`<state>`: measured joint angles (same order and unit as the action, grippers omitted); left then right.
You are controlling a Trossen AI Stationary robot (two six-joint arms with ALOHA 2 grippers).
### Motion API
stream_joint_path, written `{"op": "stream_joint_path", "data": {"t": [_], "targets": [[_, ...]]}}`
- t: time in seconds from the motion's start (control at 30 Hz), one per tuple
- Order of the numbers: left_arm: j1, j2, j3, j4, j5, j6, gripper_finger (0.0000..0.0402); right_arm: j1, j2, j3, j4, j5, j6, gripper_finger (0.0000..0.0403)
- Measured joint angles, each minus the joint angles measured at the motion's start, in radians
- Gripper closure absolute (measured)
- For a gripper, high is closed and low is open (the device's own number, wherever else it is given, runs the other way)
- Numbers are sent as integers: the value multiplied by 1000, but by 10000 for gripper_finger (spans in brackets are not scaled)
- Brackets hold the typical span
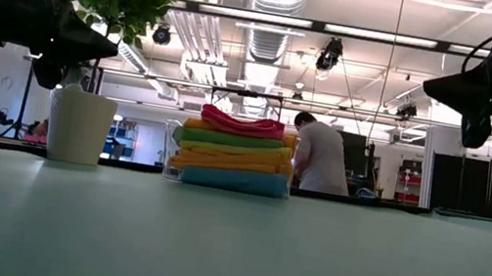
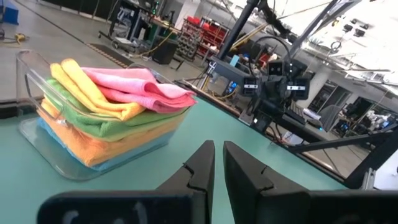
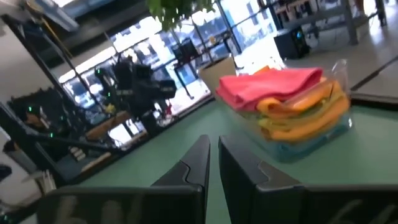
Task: Fold microfiber towels
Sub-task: Return to Home Position
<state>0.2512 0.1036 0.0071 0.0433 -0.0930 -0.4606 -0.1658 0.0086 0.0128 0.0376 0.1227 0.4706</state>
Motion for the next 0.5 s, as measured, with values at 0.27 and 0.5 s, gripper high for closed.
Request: {"op": "stream_joint_path", "data": {"t": [0.27, 0.5], "targets": [[0, 8, 0, -1, 0, 0, 382, 0, 7, 0, -4, 8, 72, 376], [0, 9, 0, 1, 0, 0, 382, 2, 8, -1, -5, 1, 109, 376]]}}
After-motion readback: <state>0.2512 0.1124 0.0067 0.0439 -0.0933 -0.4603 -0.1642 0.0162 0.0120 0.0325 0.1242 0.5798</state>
